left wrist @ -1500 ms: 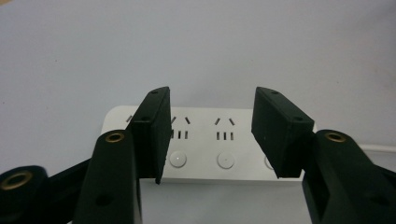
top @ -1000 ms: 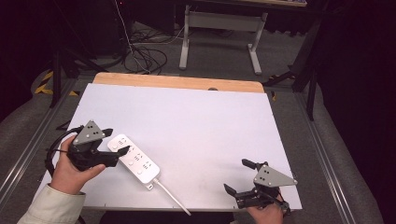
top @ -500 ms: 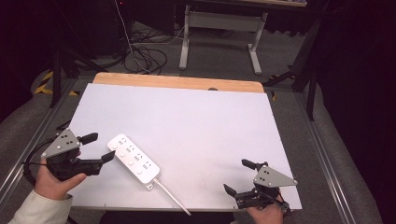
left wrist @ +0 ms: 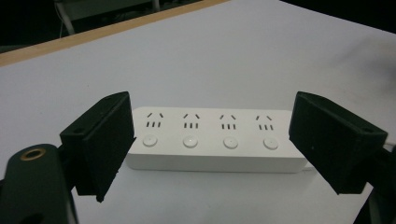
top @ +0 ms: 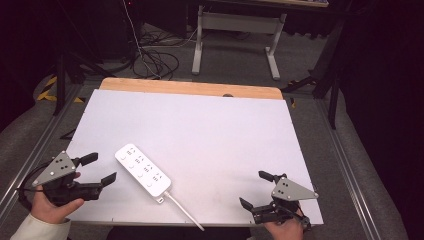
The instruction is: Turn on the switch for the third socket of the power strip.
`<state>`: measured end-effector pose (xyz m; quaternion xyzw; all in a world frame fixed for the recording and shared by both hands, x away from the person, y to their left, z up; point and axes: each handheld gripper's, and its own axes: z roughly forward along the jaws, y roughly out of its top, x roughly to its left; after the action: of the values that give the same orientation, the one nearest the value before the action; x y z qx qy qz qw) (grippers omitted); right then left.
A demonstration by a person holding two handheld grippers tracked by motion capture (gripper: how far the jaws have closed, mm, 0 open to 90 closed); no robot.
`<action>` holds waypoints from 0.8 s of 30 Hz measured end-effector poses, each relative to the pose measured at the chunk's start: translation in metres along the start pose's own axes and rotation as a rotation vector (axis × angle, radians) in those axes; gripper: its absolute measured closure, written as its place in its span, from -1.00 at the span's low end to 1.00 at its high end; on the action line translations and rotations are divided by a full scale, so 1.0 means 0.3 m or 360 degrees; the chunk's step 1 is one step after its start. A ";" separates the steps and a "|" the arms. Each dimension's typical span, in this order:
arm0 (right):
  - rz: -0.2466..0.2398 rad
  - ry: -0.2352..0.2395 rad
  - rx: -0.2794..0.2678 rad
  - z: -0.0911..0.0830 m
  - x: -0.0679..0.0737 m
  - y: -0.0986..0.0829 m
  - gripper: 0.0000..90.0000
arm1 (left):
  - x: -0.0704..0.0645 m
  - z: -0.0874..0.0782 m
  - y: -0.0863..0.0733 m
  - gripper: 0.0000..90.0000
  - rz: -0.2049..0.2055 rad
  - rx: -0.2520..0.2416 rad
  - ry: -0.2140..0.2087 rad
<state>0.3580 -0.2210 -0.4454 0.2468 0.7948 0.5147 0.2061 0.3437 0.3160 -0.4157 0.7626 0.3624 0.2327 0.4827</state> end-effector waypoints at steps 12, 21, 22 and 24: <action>-0.0001 0.0011 0.0000 -0.002 0.006 0.002 -0.96 | 0.006 -0.012 -0.094 -0.66 0.0044 0.0013 0.0029; 0.0001 0.0009 0.0003 -0.002 0.005 0.002 -0.96 | 0.015 -0.004 -0.158 -0.65 -0.0002 0.0075 0.0056; -0.0003 0.0013 -0.0002 -0.001 0.004 0.002 -0.96 | 0.017 0.000 -0.165 -0.65 -0.0033 0.0082 0.0040; -0.0005 0.0011 -0.0002 0.000 0.004 0.002 -0.96 | 0.019 0.006 -0.175 -0.65 -0.0058 0.0095 0.0024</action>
<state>0.3571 -0.2201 -0.4449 0.2437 0.7956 0.5157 0.2043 0.3313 0.3334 -0.4640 0.7681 0.3867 0.2187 0.4612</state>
